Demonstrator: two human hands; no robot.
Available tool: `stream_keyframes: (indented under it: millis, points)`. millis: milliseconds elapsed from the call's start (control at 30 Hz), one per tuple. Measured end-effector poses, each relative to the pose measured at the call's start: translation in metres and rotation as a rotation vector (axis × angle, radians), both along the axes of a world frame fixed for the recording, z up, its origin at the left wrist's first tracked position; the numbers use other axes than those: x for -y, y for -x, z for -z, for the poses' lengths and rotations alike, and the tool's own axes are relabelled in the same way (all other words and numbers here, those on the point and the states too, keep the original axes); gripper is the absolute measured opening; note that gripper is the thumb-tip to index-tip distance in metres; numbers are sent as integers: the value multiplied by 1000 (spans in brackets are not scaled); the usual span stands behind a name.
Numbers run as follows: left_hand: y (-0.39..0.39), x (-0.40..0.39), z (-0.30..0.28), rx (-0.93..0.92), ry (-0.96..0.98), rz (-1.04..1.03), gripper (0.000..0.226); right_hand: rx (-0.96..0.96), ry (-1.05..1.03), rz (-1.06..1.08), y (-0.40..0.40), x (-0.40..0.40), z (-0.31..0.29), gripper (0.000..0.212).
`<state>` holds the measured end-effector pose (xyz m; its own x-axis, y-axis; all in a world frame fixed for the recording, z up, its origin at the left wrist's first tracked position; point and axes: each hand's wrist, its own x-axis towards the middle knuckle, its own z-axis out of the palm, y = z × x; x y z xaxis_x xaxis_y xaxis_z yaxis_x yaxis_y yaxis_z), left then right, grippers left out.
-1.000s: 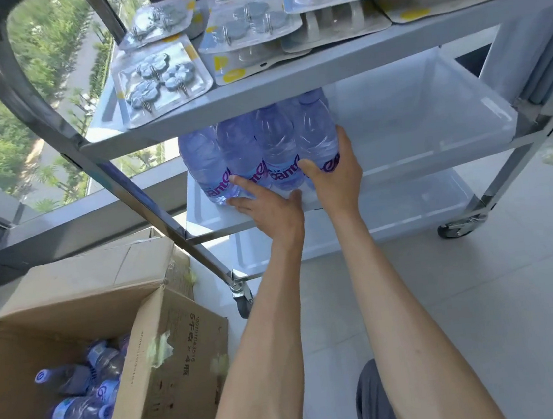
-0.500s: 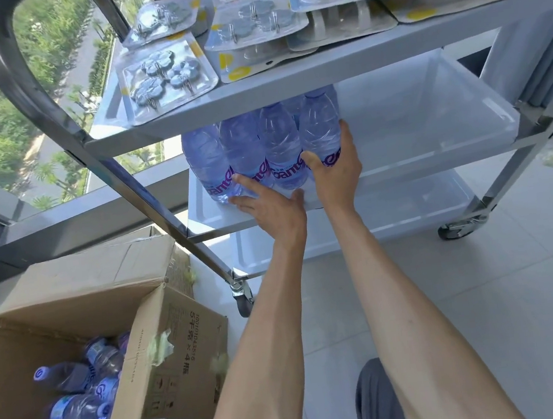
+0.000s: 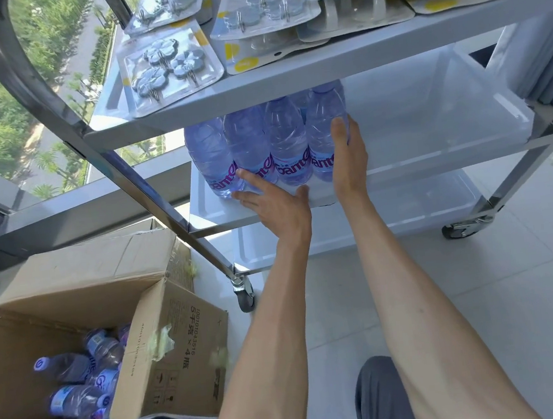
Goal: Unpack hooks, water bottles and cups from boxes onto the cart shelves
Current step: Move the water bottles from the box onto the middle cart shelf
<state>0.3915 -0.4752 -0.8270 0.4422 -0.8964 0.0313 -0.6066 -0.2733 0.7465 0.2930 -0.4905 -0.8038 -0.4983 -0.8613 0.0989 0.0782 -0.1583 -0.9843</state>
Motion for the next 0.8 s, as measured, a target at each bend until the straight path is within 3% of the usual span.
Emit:
stream_keyframes:
  millis: [300,433,633,800]
  points:
    - [0,-1,-3,3,0,13,128,17,19,57,1,2,-1,56]
    - [0,-4,-4,9,9,16,127,-81,66,64,2,6,-8,20]
    - [-1,-3,-2,5,17,22,127,-118,41,85,-2,9,-3,55]
    - [-2,-2,-2,-4,6,31,126,-123,44,168,-10,13,1,58]
